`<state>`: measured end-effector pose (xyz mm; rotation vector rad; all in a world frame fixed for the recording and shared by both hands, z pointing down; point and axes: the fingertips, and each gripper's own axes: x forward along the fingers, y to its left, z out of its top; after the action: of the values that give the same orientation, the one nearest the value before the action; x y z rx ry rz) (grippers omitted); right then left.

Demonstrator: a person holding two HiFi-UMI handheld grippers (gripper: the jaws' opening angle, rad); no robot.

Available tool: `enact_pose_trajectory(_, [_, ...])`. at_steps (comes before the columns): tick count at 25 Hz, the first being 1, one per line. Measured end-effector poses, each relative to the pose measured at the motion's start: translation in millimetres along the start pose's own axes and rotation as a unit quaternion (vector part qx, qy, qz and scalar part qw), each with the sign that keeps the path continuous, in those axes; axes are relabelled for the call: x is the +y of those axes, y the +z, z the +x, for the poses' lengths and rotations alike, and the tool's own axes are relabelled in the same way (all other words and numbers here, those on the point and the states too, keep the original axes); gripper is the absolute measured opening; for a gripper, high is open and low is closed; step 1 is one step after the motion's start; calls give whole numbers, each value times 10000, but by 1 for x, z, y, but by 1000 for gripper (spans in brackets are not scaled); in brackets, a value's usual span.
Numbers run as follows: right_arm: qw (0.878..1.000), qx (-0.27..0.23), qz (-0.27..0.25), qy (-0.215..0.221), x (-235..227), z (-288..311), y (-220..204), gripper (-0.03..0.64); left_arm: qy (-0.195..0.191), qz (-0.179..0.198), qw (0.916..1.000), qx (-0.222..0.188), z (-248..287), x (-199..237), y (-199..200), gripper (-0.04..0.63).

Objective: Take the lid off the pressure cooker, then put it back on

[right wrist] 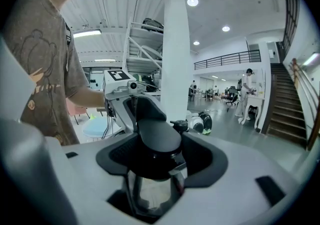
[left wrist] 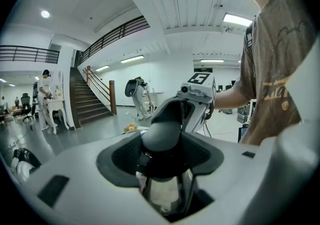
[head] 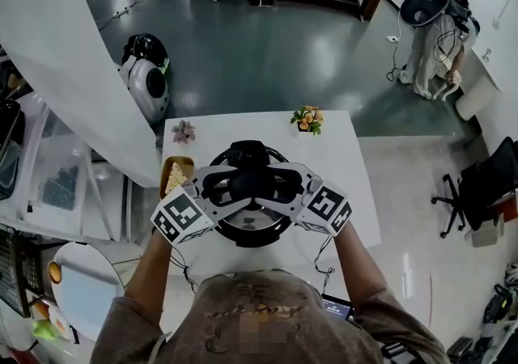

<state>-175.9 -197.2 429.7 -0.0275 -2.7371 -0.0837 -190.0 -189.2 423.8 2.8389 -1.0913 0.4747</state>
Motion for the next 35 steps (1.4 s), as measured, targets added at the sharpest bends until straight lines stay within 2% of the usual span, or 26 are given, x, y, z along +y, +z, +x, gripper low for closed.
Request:
enact_pose_trajectory(11, [9970,53,348,-691,1,1,-1,276,-624,132,9980,-44,0,3,-2,253])
enact_pose_trajectory(21, [9885,84,693,-1344,0,2,0,275,-1312,351,9907,-88,1,6,-2,253])
enact_pose_trajectory(26, [9804,109,892,-1755,3,2,-1,275,-1682,479,9845,-127,1,5,-4,253])
enact_pose_trajectory(35, [9609,123,1226,-2479,4,-1,-2,275,-2419,751,9671,-212,3,4,-2,253])
